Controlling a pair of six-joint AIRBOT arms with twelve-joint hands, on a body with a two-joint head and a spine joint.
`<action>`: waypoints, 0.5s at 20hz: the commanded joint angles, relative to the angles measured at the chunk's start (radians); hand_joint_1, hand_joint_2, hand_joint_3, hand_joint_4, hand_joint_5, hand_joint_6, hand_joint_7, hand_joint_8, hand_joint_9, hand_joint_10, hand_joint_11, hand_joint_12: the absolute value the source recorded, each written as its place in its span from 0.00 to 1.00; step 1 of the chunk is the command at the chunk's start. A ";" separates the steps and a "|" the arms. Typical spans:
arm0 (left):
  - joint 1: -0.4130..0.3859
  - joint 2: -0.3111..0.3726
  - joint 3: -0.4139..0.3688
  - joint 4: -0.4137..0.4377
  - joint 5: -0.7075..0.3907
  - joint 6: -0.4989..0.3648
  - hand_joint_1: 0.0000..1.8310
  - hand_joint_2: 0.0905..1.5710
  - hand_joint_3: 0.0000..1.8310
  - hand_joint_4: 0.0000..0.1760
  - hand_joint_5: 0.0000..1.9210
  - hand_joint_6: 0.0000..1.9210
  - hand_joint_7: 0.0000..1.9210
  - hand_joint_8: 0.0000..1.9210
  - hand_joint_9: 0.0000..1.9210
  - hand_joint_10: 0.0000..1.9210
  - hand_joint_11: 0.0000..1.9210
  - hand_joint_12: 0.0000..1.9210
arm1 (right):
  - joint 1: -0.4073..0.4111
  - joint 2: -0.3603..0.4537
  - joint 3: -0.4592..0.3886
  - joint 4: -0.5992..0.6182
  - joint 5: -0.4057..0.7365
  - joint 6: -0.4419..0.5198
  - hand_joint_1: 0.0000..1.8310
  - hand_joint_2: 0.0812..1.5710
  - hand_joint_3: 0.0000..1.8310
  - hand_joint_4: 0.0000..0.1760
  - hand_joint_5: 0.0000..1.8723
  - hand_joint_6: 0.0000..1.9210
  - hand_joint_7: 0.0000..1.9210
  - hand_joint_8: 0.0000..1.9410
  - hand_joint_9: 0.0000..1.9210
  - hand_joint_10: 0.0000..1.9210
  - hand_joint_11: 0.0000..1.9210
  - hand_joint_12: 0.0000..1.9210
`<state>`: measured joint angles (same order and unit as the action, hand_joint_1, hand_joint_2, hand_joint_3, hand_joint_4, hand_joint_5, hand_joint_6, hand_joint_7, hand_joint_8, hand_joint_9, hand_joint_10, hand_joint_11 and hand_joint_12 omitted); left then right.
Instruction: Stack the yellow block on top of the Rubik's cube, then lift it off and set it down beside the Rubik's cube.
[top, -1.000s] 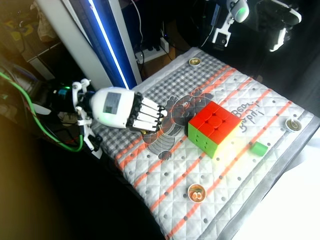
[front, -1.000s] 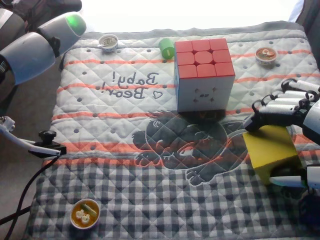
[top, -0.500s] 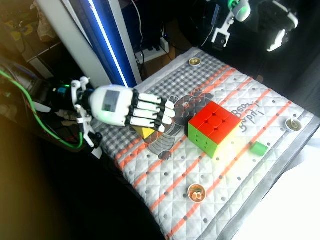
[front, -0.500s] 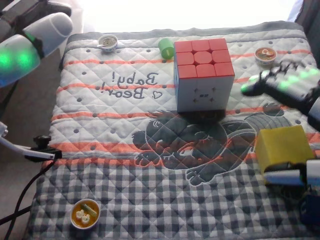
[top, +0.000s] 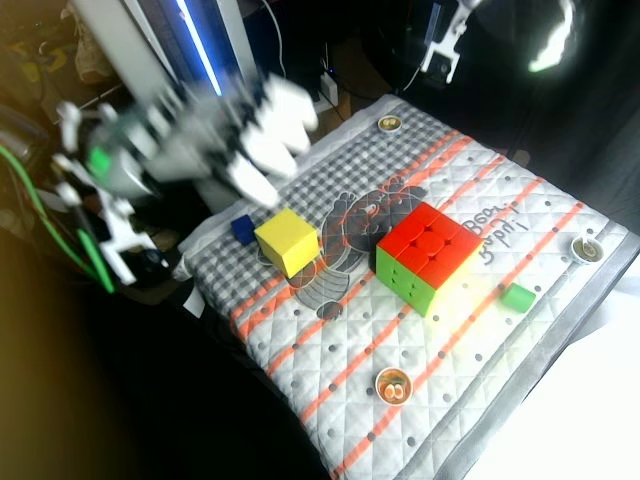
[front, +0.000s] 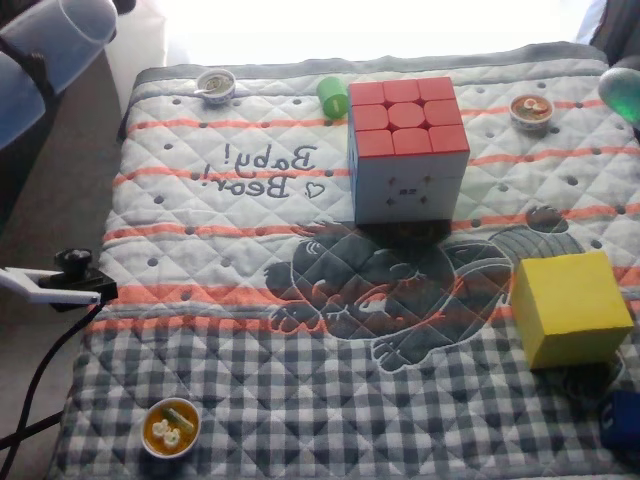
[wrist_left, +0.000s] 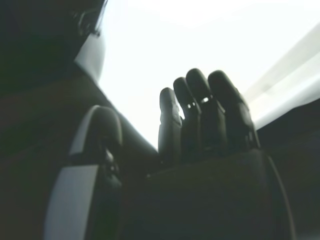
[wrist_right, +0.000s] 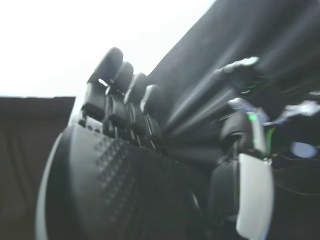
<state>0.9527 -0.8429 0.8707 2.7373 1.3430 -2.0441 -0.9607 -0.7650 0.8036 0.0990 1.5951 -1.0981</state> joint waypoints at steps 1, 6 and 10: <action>-0.001 0.010 -0.005 0.012 0.130 0.002 0.28 0.85 0.00 0.03 0.27 0.02 0.24 0.25 0.19 0.43 0.09 0.78 | 0.026 -0.002 0.000 -0.023 0.125 -0.006 0.21 0.67 0.00 0.18 0.19 0.11 0.22 0.08 0.20 0.20 0.06 0.58; 0.032 0.005 -0.006 -0.040 0.142 0.010 0.34 0.93 0.00 0.80 0.20 0.96 0.04 0.59 0.01 0.59 0.01 0.92 | 0.216 -0.006 -0.026 -0.229 0.125 -0.160 0.32 0.67 0.00 0.04 0.21 0.01 0.26 0.00 0.22 0.06 0.01 0.58; 0.045 -0.001 -0.006 -0.061 0.149 0.010 0.32 0.96 0.00 0.56 0.18 1.00 0.01 0.59 0.00 0.53 0.00 0.89 | 0.311 -0.026 -0.023 -0.379 0.125 -0.160 0.24 0.70 0.00 0.00 0.21 0.00 0.24 0.00 0.26 0.04 0.02 0.58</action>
<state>1.0050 -0.8383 0.8619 2.6583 1.3720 -2.0243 -0.6525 -0.7918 0.7822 -0.3134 1.6279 -1.2541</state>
